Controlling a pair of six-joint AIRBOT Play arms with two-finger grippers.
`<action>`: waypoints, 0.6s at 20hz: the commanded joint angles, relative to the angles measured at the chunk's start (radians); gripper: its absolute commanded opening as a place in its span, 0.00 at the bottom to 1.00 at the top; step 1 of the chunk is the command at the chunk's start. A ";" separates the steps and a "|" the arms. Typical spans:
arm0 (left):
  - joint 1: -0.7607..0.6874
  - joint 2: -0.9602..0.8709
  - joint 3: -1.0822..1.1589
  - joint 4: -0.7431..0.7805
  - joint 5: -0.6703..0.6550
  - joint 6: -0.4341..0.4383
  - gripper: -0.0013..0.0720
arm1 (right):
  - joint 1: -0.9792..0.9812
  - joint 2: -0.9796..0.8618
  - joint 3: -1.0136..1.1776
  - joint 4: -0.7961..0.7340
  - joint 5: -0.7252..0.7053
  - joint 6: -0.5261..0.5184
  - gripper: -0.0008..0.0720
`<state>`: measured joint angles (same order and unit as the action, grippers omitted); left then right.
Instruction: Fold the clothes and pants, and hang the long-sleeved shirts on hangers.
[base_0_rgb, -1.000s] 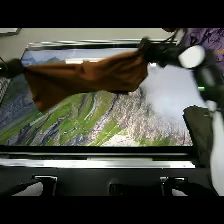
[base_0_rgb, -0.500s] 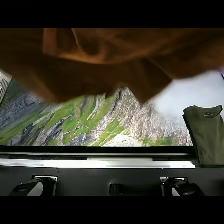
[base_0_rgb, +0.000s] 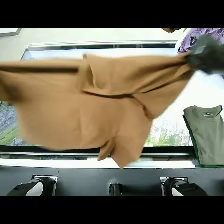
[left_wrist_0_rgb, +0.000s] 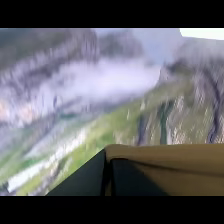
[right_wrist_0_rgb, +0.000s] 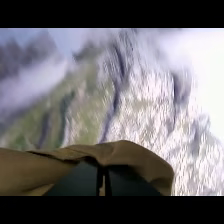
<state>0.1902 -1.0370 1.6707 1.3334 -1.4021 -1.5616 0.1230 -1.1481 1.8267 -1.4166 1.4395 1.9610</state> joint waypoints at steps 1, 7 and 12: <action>-0.002 -0.178 -0.205 -0.060 0.119 0.037 0.04 | 0.000 -0.289 -0.008 0.045 0.019 -0.013 0.04; -0.026 -0.591 -0.229 -0.067 0.391 0.036 0.04 | 0.000 -0.718 -0.008 0.121 -0.374 0.019 0.05; -0.032 -0.763 -0.135 -0.082 0.411 0.036 0.04 | 0.000 -0.850 -0.008 0.271 -0.567 0.019 0.05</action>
<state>0.1619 -1.7023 1.4994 1.2644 -1.0298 -1.5272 0.1223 -1.9179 1.8191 -1.2362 1.0008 1.9759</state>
